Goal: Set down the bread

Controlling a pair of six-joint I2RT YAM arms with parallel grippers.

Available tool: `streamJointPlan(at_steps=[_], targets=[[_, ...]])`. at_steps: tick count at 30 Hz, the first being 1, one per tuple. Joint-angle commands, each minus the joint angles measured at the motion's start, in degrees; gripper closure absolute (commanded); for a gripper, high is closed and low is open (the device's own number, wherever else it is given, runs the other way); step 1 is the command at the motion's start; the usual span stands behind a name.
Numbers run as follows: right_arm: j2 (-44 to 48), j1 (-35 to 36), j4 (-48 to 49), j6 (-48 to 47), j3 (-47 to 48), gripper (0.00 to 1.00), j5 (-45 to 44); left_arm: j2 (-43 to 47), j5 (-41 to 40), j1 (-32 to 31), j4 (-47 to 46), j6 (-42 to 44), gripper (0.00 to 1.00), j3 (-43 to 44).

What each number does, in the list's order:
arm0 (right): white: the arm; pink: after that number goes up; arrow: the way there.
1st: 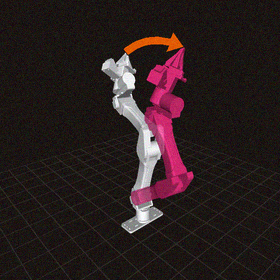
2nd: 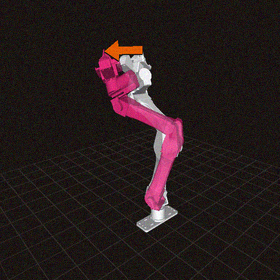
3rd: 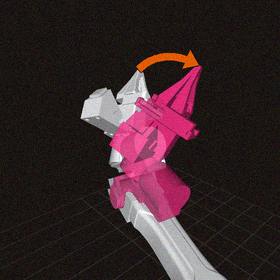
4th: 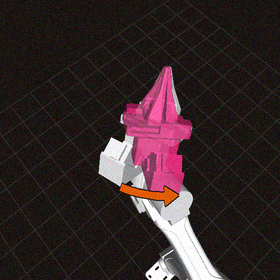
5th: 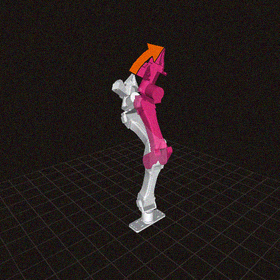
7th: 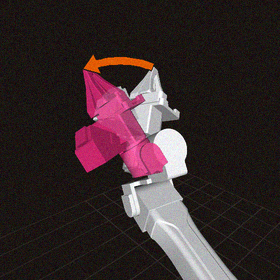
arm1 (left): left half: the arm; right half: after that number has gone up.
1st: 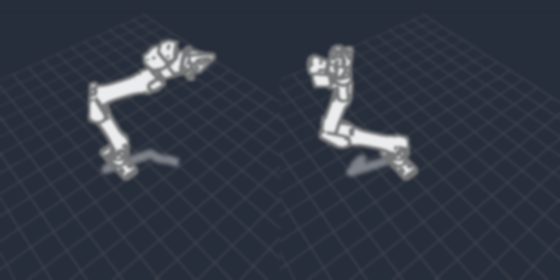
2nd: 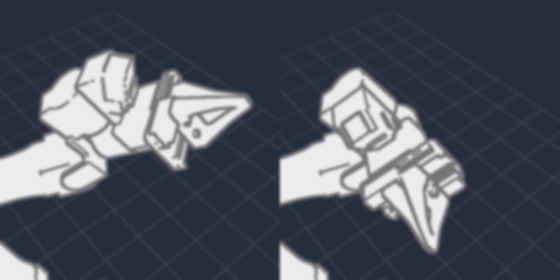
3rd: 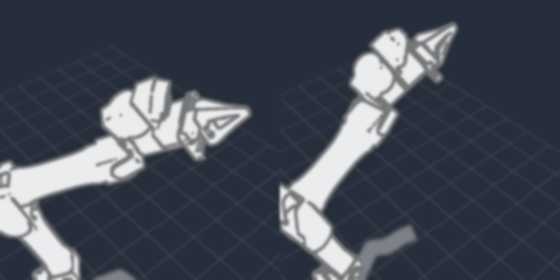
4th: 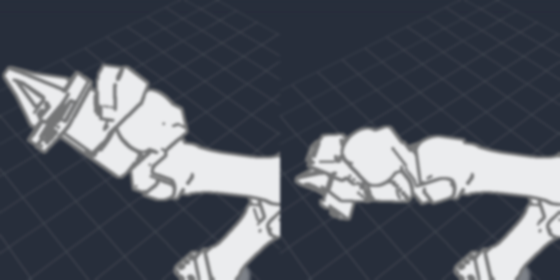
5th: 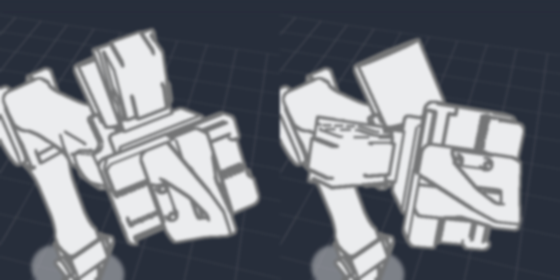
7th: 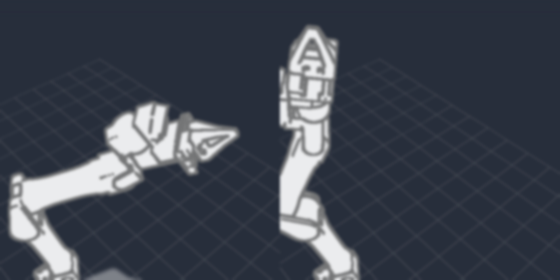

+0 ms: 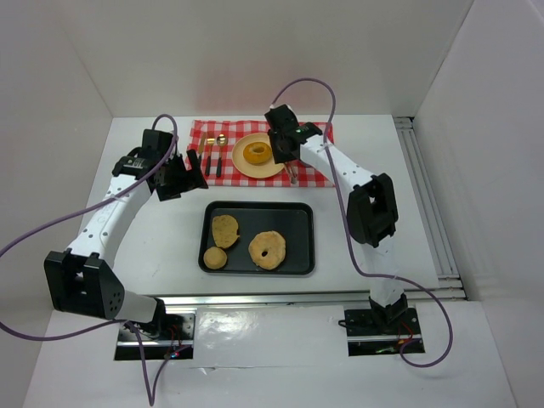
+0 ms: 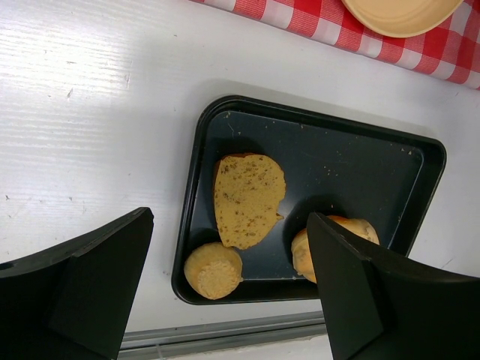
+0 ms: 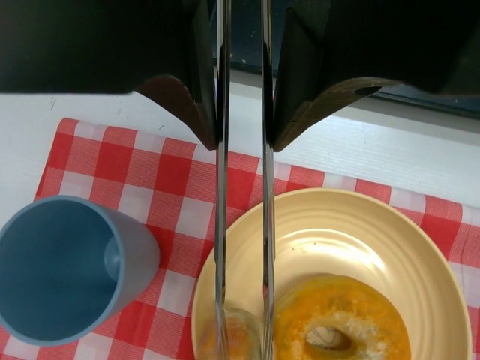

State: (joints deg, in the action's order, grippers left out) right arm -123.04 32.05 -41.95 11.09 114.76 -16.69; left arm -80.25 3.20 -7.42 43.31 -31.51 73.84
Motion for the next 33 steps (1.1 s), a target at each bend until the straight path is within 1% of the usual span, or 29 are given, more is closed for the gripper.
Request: streamJointPlan(at_steps=[1, 2, 3, 4, 6, 7, 14, 21, 23, 25, 27, 28, 29, 30, 33], targets=[[1.0, 0.7, 1.7, -0.2, 1.8, 0.59, 0.3, 1.1, 0.4, 0.3, -0.4, 0.9, 0.04, 1.4], [1.1, 1.3, 1.7, -0.2, 1.8, 0.59, 0.3, 1.1, 0.4, 0.3, -0.4, 0.9, 0.04, 1.4], [1.7, 1.3, 1.7, -0.2, 1.8, 0.57, 0.3, 1.6, 0.4, 0.3, -0.4, 0.9, 0.04, 1.4], [2.5, 1.3, 1.7, -0.2, 1.8, 0.52, 0.3, 1.6, 0.4, 0.3, -0.4, 0.9, 0.04, 1.4], [3.1, 1.8, 1.2, 0.3, 1.8, 0.52, -0.2, 2.1, 0.4, 0.3, -0.4, 0.9, 0.04, 0.9], [4.6, 1.8, 1.2, 0.3, 1.3, 0.51, -0.2, 2.1, 0.4, 0.3, -0.4, 0.9, 0.04, 0.9], [11.1, 4.1, 1.7, 1.4, 0.2, 0.51, -0.7, 4.7, 0.9, 0.3, -0.4, 0.9, 0.04, -0.8], [19.3, 7.8, 1.2, 3.6, -6.6, 0.51, 0.4, 7.7, -0.2, 0.8, -0.4, 0.9, 0.04, -2.6], [22.6, 9.9, 1.2, 4.1, -10.7, 0.51, 2.3, 8.3, -0.2, 0.8, -0.4, 0.9, 0.04, -3.2], [24.5, 11.9, 1.2, 5.2, -14.1, 0.51, 6.5, 8.9, -0.8, 0.8, -0.4, 1.4, 0.04, -3.2], [27.5, 13.6, 1.2, 6.3, -19.8, 0.51, 11.1, 9.5, -1.4, 1.4, -0.4, 1.4, 0.04, -3.2], [28.7, 15.7, 2.0, 7.7, -21.8, 0.51, 12.2, 10.0, -1.4, 1.4, 0.1, 1.4, 0.04, -3.2], [30.7, 16.4, 2.0, 8.3, -23.7, 0.51, 13.7, 10.5, -1.4, 2.1, 0.1, 1.4, 0.04, -3.2], [31.5, 17.0, 2.5, 9.0, -26.6, 0.51, 17.1, 10.6, -1.4, 2.7, 0.1, 1.4, 0.04, -3.2], [33.8, 17.5, 2.4, 11.6, -32.5, 0.51, 22.0, 11.9, -1.4, 3.2, 0.1, 1.4, 0.04, -3.7]])
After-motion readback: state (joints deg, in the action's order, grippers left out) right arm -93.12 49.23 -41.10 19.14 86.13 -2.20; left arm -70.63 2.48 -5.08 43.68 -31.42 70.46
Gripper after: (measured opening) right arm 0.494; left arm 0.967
